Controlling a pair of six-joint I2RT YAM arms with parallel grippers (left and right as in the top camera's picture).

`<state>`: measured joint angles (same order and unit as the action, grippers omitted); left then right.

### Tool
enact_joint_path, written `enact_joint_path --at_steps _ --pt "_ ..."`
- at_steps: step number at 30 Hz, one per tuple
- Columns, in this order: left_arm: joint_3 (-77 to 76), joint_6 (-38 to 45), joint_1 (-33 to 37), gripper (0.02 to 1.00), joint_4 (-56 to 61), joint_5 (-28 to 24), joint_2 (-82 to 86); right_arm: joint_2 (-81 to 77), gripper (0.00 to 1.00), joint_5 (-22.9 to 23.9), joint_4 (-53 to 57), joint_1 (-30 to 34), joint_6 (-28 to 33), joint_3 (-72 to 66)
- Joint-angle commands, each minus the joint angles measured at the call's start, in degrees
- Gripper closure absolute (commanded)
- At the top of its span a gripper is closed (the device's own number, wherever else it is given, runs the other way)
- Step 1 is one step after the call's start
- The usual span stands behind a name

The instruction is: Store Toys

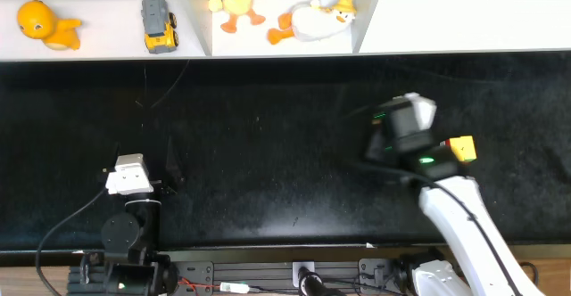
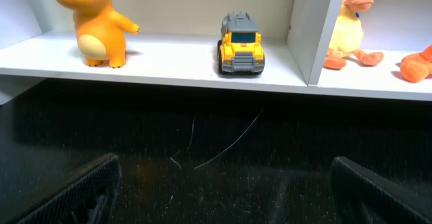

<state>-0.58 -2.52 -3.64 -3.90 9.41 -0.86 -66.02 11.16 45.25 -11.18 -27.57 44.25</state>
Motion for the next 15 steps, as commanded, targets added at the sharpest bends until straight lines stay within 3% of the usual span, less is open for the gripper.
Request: enact_joint_path --at_steps 1,9,15 --pt "0.1 1.3 0.5 0.02 -0.3 -0.4 0.7 1.4 0.886 -5.8 -0.3 8.3 13.2 2.9" --pt "0.1 1.2 0.5 0.02 -0.3 -0.4 0.7 -6.9 0.888 -5.5 -0.3 9.9 28.9 14.7" --pt "0.1 1.3 0.5 0.02 -0.3 -0.4 0.7 -17.0 0.893 -4.6 -1.5 9.7 33.8 23.8"
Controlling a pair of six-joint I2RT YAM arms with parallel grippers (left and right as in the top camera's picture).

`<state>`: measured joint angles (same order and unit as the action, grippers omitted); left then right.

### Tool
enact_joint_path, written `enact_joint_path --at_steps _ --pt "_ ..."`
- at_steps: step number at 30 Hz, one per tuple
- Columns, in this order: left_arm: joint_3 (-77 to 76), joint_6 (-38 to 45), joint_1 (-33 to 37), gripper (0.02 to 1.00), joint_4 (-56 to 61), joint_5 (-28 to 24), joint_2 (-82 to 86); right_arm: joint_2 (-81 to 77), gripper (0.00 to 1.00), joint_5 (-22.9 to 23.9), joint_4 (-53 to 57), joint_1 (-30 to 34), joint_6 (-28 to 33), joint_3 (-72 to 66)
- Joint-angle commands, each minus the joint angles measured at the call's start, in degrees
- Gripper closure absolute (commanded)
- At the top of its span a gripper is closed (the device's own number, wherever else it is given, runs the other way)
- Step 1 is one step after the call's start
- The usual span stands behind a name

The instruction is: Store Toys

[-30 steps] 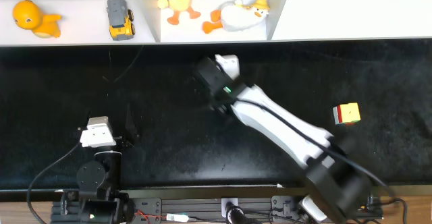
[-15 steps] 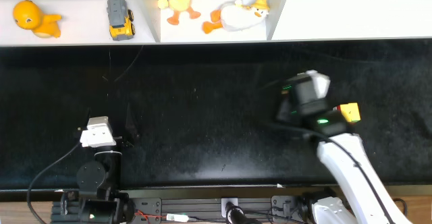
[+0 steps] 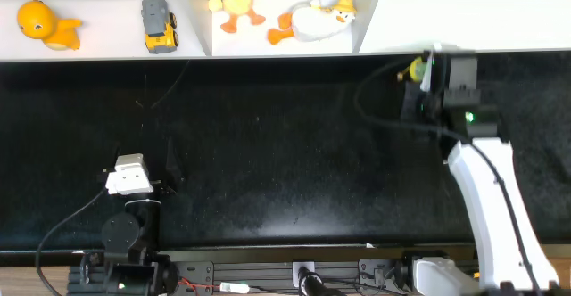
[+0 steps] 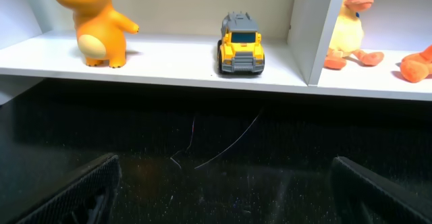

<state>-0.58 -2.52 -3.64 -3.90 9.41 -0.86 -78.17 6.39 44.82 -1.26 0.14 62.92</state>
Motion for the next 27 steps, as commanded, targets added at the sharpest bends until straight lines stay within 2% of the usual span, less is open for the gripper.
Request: enact_joint_path --at_steps 1,16,27 --pt "0.1 1.3 0.5 0.02 -0.3 -0.4 0.7 -6.8 0.89 0.2 -2.0 -0.4 6.4 6.7" --pt "0.1 1.2 0.5 0.023 -0.3 -0.4 0.7 -26.7 0.877 0.9 -7.5 -5.6 5.6 22.5" --pt "0.1 1.3 0.5 0.02 -0.3 -0.4 0.7 -31.0 0.904 3.3 -8.0 -5.6 4.6 26.5"
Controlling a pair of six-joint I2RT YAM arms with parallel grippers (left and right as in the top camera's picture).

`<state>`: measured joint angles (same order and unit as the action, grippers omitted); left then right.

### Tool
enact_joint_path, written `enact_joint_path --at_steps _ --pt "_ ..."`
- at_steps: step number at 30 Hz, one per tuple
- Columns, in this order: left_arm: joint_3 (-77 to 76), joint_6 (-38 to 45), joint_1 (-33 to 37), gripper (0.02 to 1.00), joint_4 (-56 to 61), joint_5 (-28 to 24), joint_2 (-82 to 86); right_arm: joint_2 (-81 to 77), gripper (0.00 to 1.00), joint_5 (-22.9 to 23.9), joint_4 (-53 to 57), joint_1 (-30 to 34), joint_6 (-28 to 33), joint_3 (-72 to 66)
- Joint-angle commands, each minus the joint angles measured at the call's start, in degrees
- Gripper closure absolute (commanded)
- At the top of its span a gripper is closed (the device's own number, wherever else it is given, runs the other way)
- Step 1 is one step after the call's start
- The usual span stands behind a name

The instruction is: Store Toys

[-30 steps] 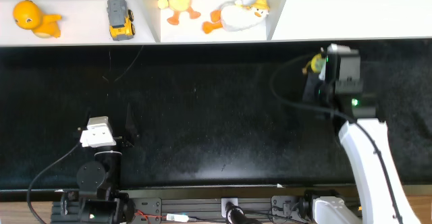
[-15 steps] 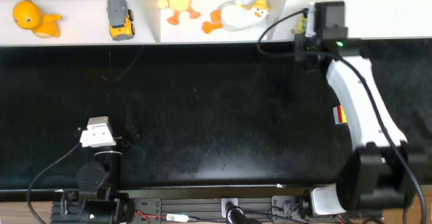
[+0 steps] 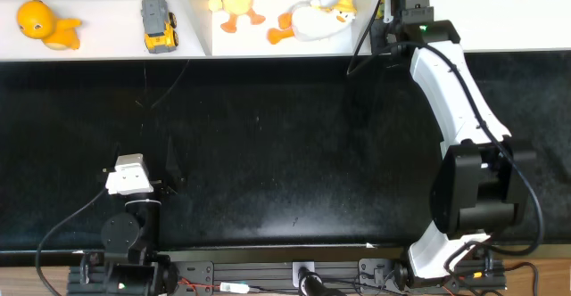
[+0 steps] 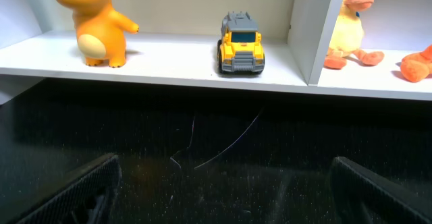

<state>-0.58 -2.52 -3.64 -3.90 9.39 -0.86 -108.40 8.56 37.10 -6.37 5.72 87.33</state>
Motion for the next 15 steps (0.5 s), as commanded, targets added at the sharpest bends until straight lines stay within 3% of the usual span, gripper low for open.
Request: enact_joint_path --at_steps 1,6,12,15 --pt "0.1 1.3 0.5 0.02 -0.3 -0.4 0.7 -0.8 0.904 1.2 0.0 -0.4 -1.0 2.1" --pt "0.1 1.3 0.5 0.02 -0.3 -0.3 0.7 -1.0 0.796 1.2 2.1 0.0 -1.1 2.1" --pt "0.1 1.3 0.5 0.02 -0.3 -0.4 0.7 -1.0 0.518 1.2 2.3 0.0 -1.0 2.1" --pt "0.1 1.3 0.5 0.02 -0.3 -0.4 0.7 -0.7 0.476 1.1 2.8 -0.1 -1.6 2.1"
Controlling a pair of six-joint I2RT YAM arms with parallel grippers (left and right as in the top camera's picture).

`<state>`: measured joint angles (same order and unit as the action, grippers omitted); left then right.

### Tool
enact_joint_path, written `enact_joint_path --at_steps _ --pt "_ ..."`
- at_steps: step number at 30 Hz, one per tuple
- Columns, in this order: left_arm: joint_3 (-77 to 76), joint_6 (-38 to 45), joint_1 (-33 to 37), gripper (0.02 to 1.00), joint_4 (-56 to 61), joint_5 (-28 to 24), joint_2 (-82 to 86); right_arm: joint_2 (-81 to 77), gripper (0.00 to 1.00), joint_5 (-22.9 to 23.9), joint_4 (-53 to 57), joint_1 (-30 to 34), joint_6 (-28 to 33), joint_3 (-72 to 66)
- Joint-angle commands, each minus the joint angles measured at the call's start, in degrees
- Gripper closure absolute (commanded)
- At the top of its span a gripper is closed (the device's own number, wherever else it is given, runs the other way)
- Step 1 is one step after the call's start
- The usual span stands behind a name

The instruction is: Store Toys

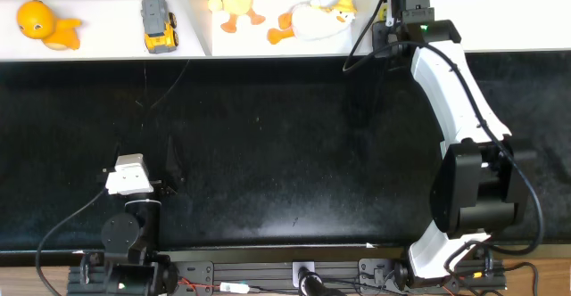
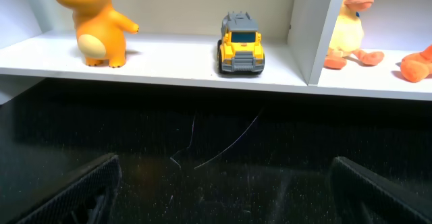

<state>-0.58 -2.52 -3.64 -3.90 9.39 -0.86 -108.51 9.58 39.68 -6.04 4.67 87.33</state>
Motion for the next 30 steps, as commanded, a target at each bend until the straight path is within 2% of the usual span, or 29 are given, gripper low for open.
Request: enact_joint_path --at_steps 1,6,9,12,21,23,26,27,30 --pt "0.1 1.3 0.5 0.02 -0.3 -0.4 0.7 -0.3 0.459 0.1 1.0 -0.6 -0.9 2.1" --pt "0.1 1.3 0.5 0.02 -0.3 -0.4 0.7 4.3 0.389 1.6 4.6 -2.5 -0.8 -0.6" --pt "0.1 1.2 0.5 0.02 -0.3 -0.3 0.7 9.6 0.384 4.3 4.3 -3.7 -0.8 -6.0" --pt "0.1 1.3 0.5 0.02 -0.3 -0.3 0.7 15.7 0.358 4.5 3.8 -3.9 -1.4 -13.4" --pt "0.1 1.3 0.5 0.02 -0.3 -0.3 0.7 37.3 0.308 4.4 8.9 -0.6 -11.1 -34.8" --pt "0.1 1.3 0.5 0.02 -0.3 -0.4 0.7 40.3 0.261 4.4 11.6 1.2 -13.1 -37.4" --pt "0.1 1.3 0.5 0.02 -0.3 -0.4 0.7 43.1 0.139 4.4 14.7 5.2 -14.6 -40.1" --pt "0.1 1.2 0.5 0.02 -0.3 -0.4 0.7 43.7 0.001 4.4 15.7 6.6 -14.6 -40.5" --pt "0.1 1.3 0.5 0.02 -0.3 -0.4 0.7 44.6 0.003 3.9 17.4 9.7 -14.6 -40.6"
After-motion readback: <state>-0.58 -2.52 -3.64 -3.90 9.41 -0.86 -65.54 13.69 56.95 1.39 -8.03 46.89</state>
